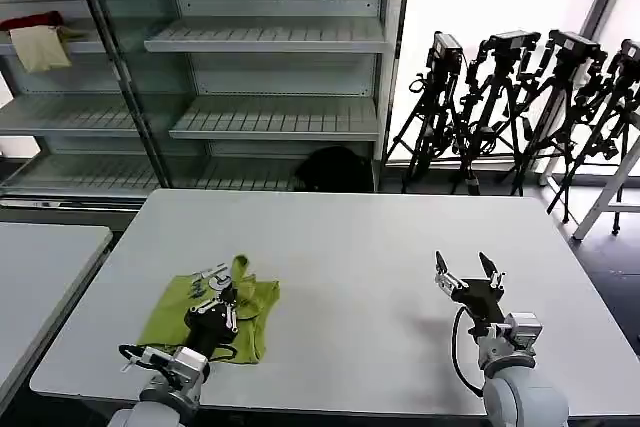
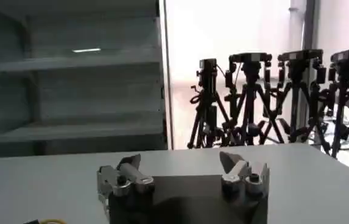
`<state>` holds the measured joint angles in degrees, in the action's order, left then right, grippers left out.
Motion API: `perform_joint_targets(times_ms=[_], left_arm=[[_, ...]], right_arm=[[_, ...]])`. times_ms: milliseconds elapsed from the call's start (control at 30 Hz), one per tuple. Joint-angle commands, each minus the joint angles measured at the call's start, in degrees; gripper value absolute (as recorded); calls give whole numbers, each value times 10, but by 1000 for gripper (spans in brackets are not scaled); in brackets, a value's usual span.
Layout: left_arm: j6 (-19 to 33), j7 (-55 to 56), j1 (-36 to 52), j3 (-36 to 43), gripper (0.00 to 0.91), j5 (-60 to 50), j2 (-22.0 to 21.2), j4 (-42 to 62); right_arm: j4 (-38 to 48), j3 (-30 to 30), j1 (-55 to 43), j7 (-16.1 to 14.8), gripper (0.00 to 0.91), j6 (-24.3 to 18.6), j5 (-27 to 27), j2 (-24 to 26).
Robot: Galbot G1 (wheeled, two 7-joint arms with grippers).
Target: Fold and organize the clothes.
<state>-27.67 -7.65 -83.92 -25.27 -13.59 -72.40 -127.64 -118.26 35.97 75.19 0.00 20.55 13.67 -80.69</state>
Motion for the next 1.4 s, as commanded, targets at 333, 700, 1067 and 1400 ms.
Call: perform_joint_targets(times_ms=[333,700,1067,1400], left_arm=[[-22,16,6,71,907,0,-44,65],[-32,35,-7,105,907,8,-69,54],[-43,69,-1,93,907,138,-89,52],[13,49,21,-154,907,362,-43,-53]], right_arm=[[9,-6,-10,-1,907,0,-6,0],[7,-11,-13,1,907,2,-11,-3],[7,-8,-6,2,907,1,-12,-4],[5,-11,-9,3,907,2,-13,-3]])
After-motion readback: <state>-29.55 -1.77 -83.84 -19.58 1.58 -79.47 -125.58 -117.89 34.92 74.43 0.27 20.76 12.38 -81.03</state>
